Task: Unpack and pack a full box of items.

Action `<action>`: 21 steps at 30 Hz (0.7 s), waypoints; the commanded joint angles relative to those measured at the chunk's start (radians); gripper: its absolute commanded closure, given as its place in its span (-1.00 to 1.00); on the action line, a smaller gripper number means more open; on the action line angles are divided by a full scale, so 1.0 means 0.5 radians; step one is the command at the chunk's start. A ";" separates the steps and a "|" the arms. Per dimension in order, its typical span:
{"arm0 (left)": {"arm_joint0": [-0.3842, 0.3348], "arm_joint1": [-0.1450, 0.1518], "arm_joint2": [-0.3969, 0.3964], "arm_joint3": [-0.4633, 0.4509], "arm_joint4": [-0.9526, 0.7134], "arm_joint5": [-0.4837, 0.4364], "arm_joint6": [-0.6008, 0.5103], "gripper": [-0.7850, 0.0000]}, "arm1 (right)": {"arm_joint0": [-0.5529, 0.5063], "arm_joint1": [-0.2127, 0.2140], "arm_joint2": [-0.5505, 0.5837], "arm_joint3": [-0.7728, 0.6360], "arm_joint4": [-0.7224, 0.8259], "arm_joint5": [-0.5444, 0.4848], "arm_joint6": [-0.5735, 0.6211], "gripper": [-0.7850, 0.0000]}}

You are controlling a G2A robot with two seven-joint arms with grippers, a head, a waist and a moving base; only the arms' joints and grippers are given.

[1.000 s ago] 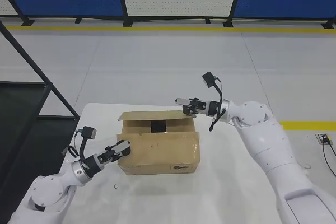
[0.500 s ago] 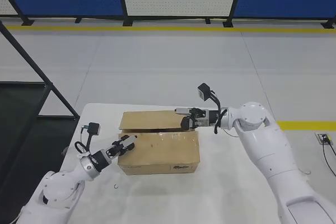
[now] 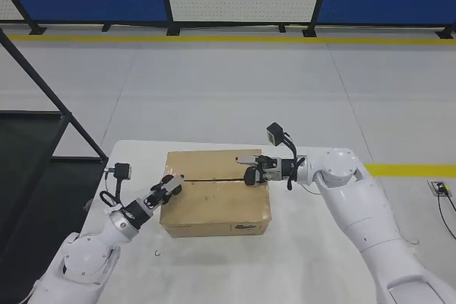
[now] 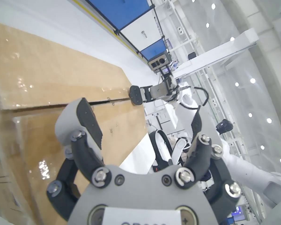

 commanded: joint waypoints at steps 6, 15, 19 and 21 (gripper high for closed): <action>0.142 0.010 -0.280 0.059 -0.232 -0.008 0.193 -1.00 | -0.064 0.017 0.029 -0.030 0.040 -0.090 -0.022 -1.00; 0.276 0.018 -0.471 0.162 -0.379 -0.034 0.209 -1.00 | -0.078 0.025 0.021 -0.044 -0.004 -0.182 -0.047 -1.00; 0.276 0.018 -0.471 0.162 -0.379 -0.034 0.209 -1.00 | -0.078 0.025 0.021 -0.044 -0.004 -0.182 -0.047 -1.00; 0.276 0.018 -0.471 0.162 -0.379 -0.034 0.209 -1.00 | -0.078 0.025 0.021 -0.044 -0.004 -0.182 -0.047 -1.00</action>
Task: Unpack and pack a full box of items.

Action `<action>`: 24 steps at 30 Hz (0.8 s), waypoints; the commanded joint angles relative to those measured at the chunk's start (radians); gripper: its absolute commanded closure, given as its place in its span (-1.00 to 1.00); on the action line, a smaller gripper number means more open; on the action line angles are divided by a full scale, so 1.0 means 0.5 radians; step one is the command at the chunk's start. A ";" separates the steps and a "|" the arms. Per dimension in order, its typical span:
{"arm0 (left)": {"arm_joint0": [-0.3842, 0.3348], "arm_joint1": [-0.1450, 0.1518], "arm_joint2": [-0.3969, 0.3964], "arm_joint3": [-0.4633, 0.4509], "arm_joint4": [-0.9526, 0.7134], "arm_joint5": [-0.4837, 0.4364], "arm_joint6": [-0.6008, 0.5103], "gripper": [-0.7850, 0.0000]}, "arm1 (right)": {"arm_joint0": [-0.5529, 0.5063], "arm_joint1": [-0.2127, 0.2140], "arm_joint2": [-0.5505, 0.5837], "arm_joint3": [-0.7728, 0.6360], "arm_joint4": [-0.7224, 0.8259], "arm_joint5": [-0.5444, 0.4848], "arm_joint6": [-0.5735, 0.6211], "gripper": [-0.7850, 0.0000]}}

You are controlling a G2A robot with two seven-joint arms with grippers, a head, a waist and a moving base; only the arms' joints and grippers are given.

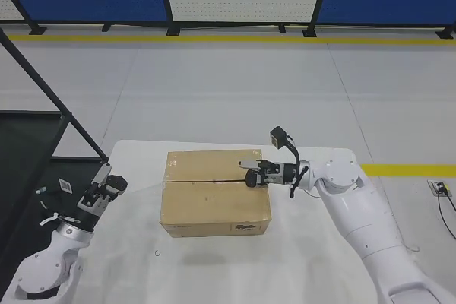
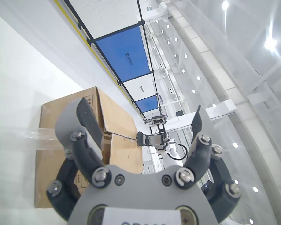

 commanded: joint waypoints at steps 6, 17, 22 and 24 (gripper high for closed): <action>0.056 -0.013 0.043 -0.006 -0.134 0.088 -0.024 -1.00 | 0.000 0.000 0.000 0.000 0.000 0.000 0.000 -1.00; 0.190 -0.035 0.063 0.135 -0.419 0.357 -0.120 -1.00 | 0.000 0.000 0.000 0.000 0.000 0.000 0.000 -1.00; 0.105 -0.052 0.158 0.234 -0.379 0.457 -0.099 -1.00 | 0.000 0.000 0.000 0.000 0.000 0.000 0.000 -1.00; 0.050 -0.064 0.207 0.287 -0.366 0.454 -0.074 -1.00 | 0.000 0.000 0.000 0.000 0.000 0.000 0.000 -1.00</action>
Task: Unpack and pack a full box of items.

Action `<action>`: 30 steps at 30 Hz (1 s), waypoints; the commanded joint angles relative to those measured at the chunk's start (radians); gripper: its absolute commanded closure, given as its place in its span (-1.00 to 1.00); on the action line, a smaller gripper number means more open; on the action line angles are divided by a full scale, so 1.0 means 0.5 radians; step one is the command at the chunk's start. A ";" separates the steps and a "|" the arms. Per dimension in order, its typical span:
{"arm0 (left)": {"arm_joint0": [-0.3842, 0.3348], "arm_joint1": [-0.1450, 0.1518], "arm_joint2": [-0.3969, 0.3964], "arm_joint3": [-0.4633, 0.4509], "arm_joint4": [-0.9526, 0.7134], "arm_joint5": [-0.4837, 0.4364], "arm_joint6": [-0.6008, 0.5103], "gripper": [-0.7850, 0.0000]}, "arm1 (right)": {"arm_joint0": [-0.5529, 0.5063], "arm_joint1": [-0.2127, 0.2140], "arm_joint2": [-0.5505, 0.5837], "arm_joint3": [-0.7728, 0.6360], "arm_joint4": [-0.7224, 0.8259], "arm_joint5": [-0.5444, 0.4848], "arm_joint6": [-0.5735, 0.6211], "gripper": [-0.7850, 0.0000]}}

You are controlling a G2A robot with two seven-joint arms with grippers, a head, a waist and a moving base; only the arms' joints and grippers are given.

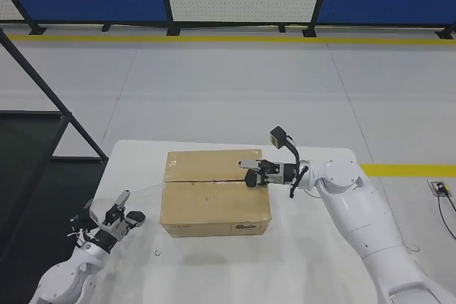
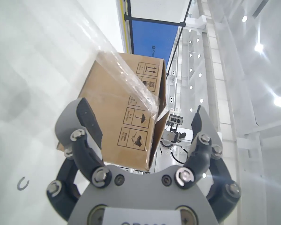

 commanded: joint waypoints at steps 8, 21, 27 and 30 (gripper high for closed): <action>-0.272 -0.086 0.207 0.317 -0.200 -0.109 0.249 -1.00 | 0.000 0.000 0.000 0.000 0.000 0.000 0.000 -1.00; -0.536 -0.177 0.266 0.610 -0.631 -0.221 0.242 -1.00 | 0.000 0.000 0.000 0.000 0.000 0.000 0.000 -1.00; -0.581 -0.197 0.227 0.645 -0.710 -0.290 0.270 -1.00 | 0.000 0.000 0.000 0.000 0.000 0.000 0.000 -1.00; -0.577 -0.201 0.188 0.627 -0.753 -0.319 0.264 -1.00 | 0.000 0.000 0.000 0.000 0.000 0.000 0.000 -1.00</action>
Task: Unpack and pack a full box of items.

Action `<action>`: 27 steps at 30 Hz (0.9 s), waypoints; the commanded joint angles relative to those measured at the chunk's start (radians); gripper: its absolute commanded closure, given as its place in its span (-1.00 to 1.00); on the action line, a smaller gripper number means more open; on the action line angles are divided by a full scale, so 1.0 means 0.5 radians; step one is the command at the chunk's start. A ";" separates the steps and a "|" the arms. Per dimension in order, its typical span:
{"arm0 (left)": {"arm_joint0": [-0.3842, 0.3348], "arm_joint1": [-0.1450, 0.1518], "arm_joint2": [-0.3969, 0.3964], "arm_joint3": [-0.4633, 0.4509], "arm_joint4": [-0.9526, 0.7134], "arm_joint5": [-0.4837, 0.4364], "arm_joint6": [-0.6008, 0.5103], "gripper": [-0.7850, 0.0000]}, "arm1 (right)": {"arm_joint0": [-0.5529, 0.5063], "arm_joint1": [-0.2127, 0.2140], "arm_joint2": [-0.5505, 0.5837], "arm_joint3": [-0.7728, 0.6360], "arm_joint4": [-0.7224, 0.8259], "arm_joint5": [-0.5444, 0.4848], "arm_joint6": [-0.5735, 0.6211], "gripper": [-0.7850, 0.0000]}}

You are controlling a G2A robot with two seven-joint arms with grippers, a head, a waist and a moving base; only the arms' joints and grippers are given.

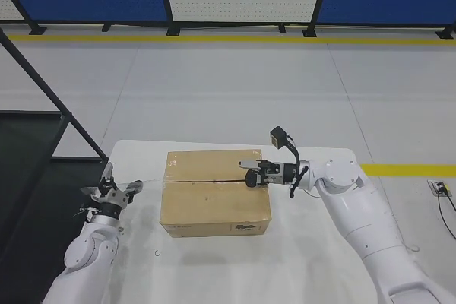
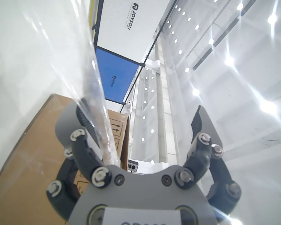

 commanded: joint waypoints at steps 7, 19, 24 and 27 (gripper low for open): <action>0.000 -0.002 -0.096 -0.043 -0.079 0.042 -0.043 -1.00 | 0.000 0.000 0.000 0.000 0.000 0.000 0.000 -1.00; -0.147 -0.019 -0.122 0.066 -0.093 0.139 -0.083 -1.00 | 0.000 0.000 0.000 0.000 0.000 0.000 0.000 -1.00; -0.261 -0.034 -0.078 0.199 -0.042 0.191 -0.070 -1.00 | 0.000 0.000 0.000 0.000 0.000 0.000 0.000 -1.00; -0.341 -0.044 -0.046 0.290 0.003 0.241 -0.045 -1.00 | 0.000 0.000 0.000 0.000 0.000 0.000 0.000 -1.00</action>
